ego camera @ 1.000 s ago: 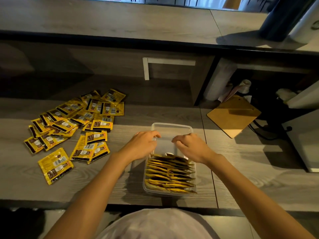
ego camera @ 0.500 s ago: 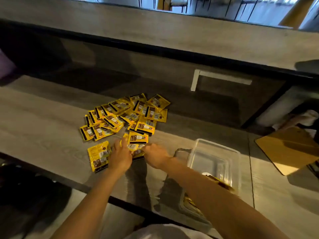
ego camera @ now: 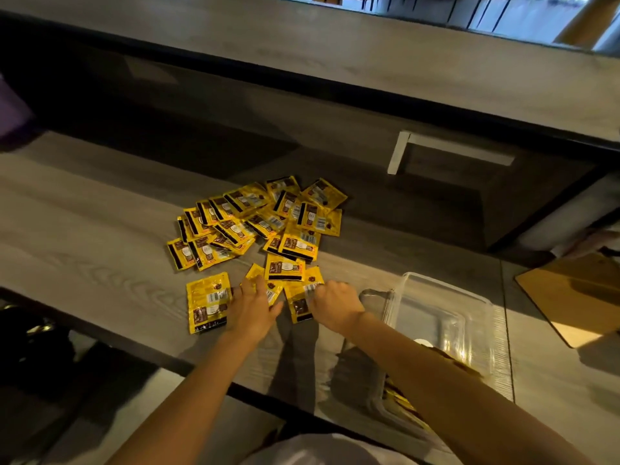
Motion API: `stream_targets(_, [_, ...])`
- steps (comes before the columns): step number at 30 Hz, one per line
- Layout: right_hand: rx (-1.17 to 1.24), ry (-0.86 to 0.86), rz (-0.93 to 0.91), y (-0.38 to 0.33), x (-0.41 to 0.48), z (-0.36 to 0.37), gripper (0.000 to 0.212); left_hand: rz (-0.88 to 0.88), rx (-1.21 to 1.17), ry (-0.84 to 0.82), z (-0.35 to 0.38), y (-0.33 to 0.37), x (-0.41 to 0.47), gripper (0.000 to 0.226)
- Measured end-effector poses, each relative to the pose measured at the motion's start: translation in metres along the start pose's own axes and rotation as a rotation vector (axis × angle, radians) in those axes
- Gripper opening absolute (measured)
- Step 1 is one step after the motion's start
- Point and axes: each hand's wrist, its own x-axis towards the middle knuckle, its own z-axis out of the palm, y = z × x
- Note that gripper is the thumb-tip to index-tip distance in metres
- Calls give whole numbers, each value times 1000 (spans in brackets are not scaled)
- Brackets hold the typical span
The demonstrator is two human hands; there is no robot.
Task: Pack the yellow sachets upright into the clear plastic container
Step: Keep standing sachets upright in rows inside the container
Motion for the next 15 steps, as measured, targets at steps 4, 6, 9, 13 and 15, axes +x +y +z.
stream_targets(4, [39,-93,139,-15,7,17,74,-1,71,-8,-4,-2,4,56])
stream_targets(6, [-68,-142,159,-22,12,24,89,10,31,0,-11,-2,6,52])
stream_targets(9, [-174,-147,161,-28,14,23,85,-2,-52,50,-22,-3,7,41])
stream_targets(13, [-240,-120,86,-28,11,18,63,-81,-214,91,-35,-3,4,32])
stream_targets(15, [-102,-57,19,-21,9,10,45,-111,-318,100,-42,0,2,28])
